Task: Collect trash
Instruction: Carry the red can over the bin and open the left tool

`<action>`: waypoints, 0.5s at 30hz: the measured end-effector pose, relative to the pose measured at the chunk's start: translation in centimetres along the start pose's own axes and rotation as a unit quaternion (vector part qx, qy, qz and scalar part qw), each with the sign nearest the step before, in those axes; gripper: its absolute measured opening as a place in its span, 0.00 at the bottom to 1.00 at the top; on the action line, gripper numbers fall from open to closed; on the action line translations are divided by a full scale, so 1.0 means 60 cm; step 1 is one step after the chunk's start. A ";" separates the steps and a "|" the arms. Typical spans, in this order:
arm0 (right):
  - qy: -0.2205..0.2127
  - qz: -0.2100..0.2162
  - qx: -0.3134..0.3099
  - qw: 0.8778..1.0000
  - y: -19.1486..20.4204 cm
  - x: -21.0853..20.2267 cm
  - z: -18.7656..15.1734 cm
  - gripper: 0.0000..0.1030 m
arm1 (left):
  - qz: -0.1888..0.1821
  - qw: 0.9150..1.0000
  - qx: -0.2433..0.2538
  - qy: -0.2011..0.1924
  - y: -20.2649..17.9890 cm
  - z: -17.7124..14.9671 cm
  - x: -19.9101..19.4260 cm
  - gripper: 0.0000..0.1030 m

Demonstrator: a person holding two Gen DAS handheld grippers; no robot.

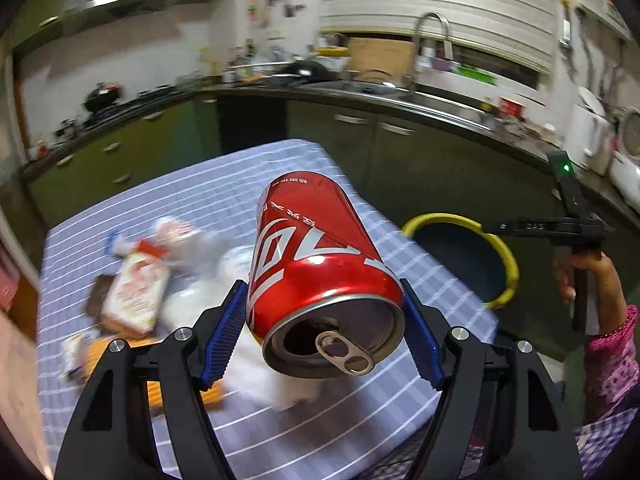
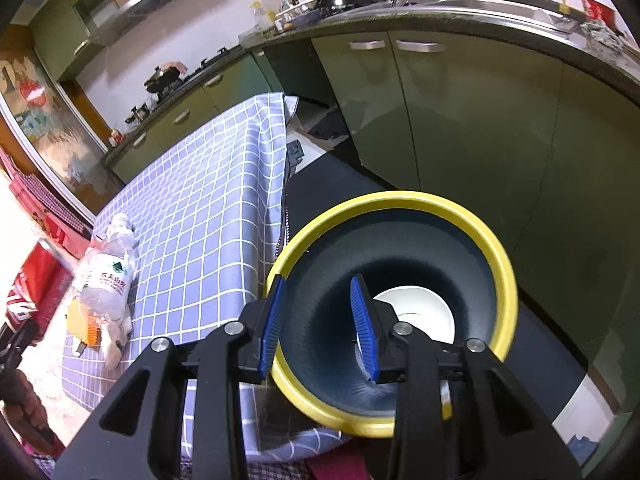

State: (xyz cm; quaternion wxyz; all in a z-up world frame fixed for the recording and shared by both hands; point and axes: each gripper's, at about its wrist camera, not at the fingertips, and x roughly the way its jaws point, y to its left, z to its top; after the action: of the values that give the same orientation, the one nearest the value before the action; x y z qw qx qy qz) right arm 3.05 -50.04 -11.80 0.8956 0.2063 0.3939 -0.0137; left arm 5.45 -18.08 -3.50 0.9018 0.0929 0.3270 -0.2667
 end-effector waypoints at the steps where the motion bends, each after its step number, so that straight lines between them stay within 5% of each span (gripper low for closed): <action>1: -0.005 -0.003 0.001 1.000 -0.003 -0.010 -0.004 0.31 | -0.015 1.000 0.008 0.004 -0.022 0.011 0.018 0.70; 9: -0.048 -0.022 0.022 0.998 -0.054 -0.083 -0.026 0.31 | -0.121 0.990 0.067 0.035 -0.172 0.067 0.132 0.71; 15: -0.062 -0.023 0.049 0.997 -0.099 -0.105 -0.044 0.32 | -0.164 0.978 0.108 0.069 -0.290 0.088 0.232 0.70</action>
State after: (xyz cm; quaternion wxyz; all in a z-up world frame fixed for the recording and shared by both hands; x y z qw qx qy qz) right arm -4.25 -55.35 -11.07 0.9066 0.2397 0.3409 -0.0668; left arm 7.83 -40.34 -8.22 0.8059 0.1530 0.3684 -0.4375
